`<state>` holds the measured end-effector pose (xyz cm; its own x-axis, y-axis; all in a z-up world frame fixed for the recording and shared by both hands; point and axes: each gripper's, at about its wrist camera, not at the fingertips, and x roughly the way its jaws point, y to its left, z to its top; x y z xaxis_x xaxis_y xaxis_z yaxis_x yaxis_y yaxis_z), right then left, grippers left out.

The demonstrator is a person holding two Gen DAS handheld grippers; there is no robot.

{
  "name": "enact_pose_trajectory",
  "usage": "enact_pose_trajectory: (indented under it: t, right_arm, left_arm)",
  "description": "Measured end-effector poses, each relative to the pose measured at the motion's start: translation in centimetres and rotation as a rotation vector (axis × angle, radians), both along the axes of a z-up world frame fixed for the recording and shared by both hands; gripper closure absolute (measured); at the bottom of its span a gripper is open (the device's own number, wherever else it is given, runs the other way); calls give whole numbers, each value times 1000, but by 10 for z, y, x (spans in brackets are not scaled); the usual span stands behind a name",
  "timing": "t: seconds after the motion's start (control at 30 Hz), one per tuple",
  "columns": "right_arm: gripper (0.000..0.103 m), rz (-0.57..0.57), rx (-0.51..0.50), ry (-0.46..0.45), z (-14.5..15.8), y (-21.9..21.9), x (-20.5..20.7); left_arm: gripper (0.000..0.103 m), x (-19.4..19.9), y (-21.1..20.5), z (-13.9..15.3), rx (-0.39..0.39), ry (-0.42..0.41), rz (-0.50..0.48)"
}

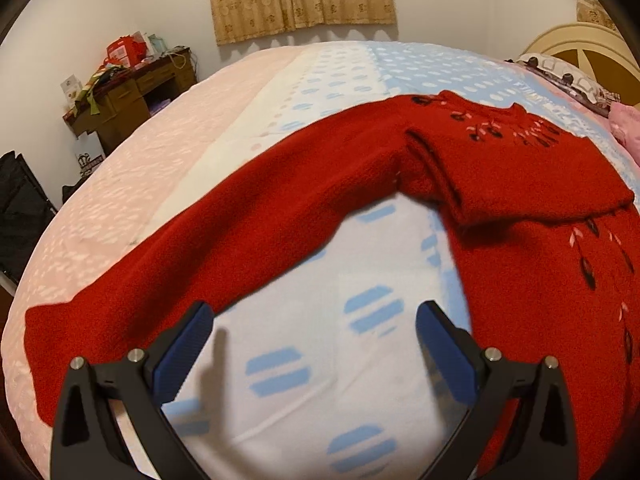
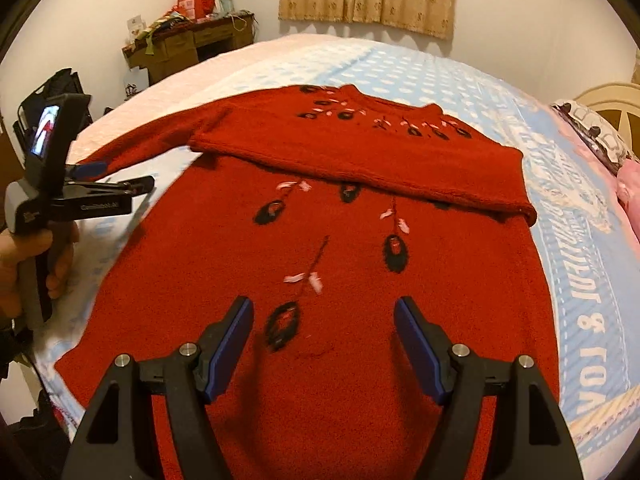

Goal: Fold small clothes
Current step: 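Open the left gripper and move it toward the other sleeve cuff, then close the left gripper on the other sleeve cuff and lift it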

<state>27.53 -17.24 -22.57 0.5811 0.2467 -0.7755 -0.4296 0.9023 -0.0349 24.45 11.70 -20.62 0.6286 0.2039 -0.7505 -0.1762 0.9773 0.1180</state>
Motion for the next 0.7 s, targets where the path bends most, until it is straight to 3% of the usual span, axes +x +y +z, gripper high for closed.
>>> enact_pose_trajectory:
  t: [0.27, 0.53, 0.7]
  right_arm:
    - [30, 45, -22, -84, 8, 10, -28]
    - [30, 59, -12, -124, 15, 13, -37]
    - [30, 82, -39, -145, 13, 22, -44]
  left_arm:
    - [0, -22, 18, 2, -24, 8, 55]
    - [0, -78, 54, 20, -43, -32, 139]
    - [0, -108, 101, 24, -159, -52, 273]
